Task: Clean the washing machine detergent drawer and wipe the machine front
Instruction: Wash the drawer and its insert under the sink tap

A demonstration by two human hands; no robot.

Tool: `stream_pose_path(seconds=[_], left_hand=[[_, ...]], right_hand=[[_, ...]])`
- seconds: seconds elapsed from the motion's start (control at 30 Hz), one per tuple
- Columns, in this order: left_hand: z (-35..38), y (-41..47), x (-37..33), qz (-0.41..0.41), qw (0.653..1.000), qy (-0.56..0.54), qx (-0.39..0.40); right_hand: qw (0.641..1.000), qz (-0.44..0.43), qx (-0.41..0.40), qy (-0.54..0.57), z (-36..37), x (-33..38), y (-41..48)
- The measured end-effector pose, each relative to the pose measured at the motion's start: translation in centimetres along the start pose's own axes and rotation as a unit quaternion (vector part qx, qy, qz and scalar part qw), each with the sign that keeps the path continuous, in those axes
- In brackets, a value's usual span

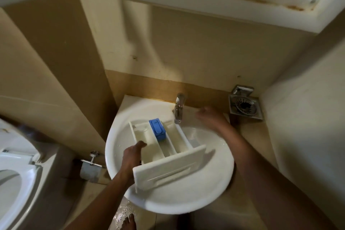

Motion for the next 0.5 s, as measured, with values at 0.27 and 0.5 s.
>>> stream_pose_path(seconds=[0.27, 0.5], left_hand=[[2.7, -2.2, -1.8, -0.037, 0.988, 0.068, 0.13], [3.7, -4.5, -3.4, -0.169, 0.951, -0.03, 0.258]], right_hand=[[0.902, 0.193, 0.232, 0.308, 7.0, -8.5, -6.5], [0.866, 0.202, 0.179, 0.421, 6.2, -8.1, -8.1]])
Point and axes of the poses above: each hand's wrist, its own y-axis towards the middle knuckle, its own z-axis out of the palm, x = y × z, the point moved 5 cm from there along y, towards the middle knuckle, and after that the axes turned 2 degrees about x, right-handed, at the moved point
